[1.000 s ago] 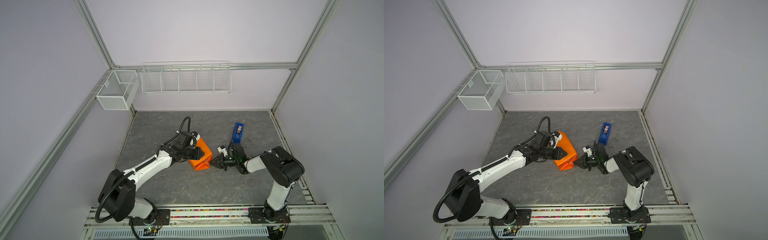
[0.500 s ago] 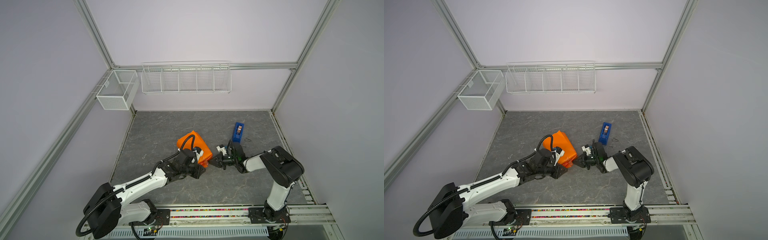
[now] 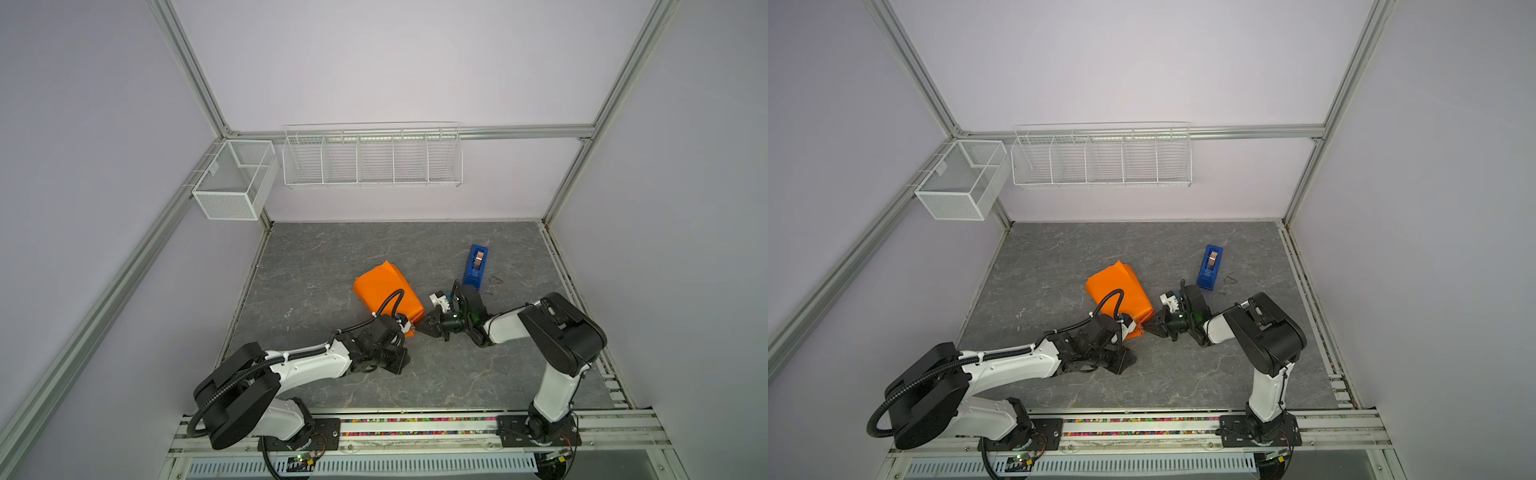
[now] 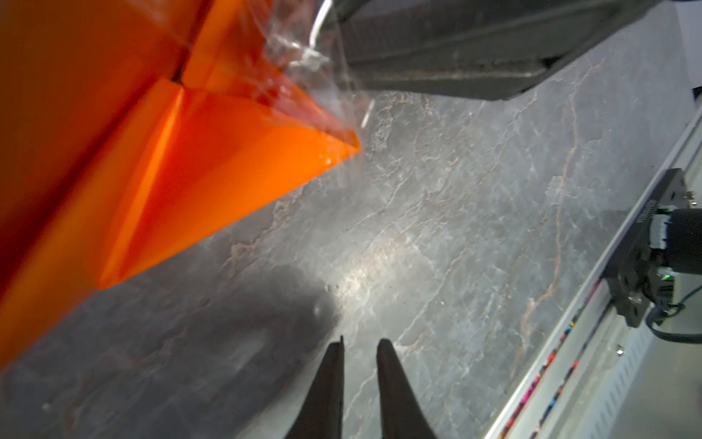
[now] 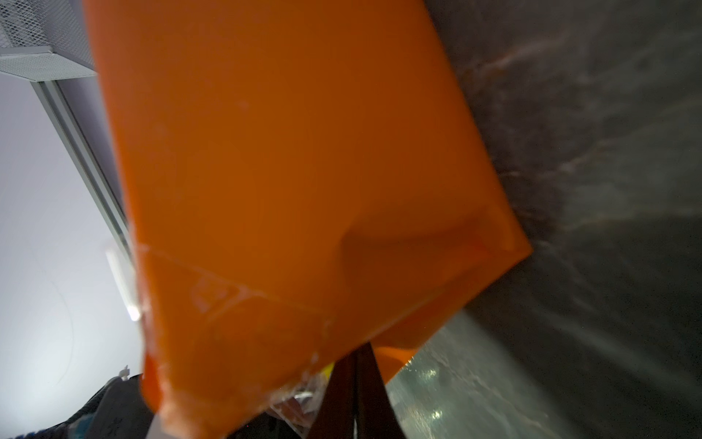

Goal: Wrap the gift box in paper

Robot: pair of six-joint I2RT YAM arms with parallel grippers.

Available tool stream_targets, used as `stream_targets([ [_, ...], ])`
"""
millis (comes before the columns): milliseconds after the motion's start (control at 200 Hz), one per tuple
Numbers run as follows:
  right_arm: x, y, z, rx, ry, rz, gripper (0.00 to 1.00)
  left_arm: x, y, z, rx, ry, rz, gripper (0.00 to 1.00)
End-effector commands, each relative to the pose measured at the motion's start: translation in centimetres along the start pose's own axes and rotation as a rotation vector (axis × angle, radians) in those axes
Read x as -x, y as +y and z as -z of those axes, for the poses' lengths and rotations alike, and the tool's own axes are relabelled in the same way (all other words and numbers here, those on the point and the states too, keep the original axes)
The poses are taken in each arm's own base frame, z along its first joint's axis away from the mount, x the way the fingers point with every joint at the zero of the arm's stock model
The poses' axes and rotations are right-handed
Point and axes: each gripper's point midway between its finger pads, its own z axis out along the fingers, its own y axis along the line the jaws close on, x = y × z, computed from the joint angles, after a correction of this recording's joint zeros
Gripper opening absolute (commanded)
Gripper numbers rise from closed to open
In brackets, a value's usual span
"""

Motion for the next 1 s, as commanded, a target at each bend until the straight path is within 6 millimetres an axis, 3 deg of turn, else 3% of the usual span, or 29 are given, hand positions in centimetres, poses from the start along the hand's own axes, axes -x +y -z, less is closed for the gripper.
stream_targets([
  [0, 0.3, 0.8, -0.3, 0.007, -0.008, 0.011, 0.07, 2.0, 0.6, -0.5, 0.058, -0.051, -0.006, 0.2],
  [140, 0.1, 0.9, -0.4, 0.007, -0.004, 0.014, 0.07, 2.4, 1.8, -0.7, 0.13, -0.064, 0.009, 0.26],
  [470, -0.2, 1.1, -0.9, 0.01, 0.003, 0.019, 0.07, 5.1, 5.2, 1.4, 0.286, -0.208, 0.087, 0.41],
  [685, -0.3, 1.8, -0.7, 0.01, 0.003, 0.034, 0.07, 5.8, 7.0, 2.0, 0.309, -0.249, 0.162, 0.43],
  [995, -0.3, 2.3, -0.6, -0.026, 0.0, 0.066, 0.09, 6.2, 7.7, 2.3, 0.331, -0.266, 0.201, 0.44],
])
